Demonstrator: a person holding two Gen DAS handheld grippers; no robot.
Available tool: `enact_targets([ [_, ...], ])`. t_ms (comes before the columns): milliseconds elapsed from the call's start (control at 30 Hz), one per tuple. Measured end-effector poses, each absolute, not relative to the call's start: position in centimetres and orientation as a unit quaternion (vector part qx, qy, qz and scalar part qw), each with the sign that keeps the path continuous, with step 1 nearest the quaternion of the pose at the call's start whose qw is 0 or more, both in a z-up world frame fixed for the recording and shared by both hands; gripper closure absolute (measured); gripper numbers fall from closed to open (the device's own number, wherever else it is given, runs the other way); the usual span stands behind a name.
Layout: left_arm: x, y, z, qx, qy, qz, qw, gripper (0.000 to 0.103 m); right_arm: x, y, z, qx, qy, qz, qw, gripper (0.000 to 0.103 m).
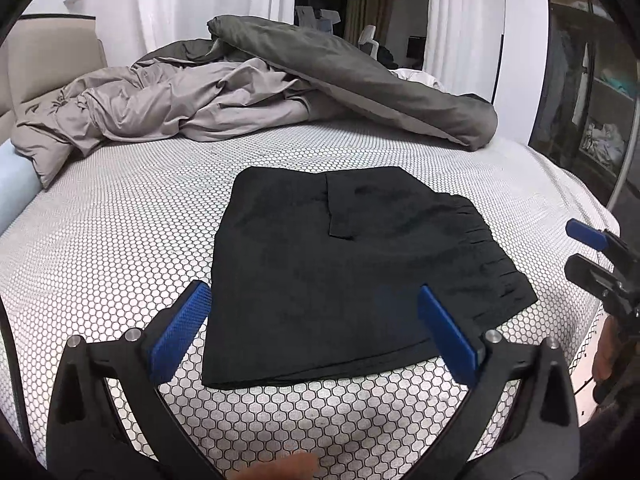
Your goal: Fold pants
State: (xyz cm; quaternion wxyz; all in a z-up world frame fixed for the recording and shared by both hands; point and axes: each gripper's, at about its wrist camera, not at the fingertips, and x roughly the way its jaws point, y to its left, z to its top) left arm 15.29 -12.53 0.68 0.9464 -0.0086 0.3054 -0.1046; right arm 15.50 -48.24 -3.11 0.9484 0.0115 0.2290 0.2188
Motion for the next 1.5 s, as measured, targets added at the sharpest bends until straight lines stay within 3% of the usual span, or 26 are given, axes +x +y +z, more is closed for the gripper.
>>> enact_targets([
  [1500,16.7,-10.7,0.1,-0.015,0.302,-0.088,0.949,0.001,15.7,-48.5,-3.6,0.023,0.221,0.196,0.955,0.000],
])
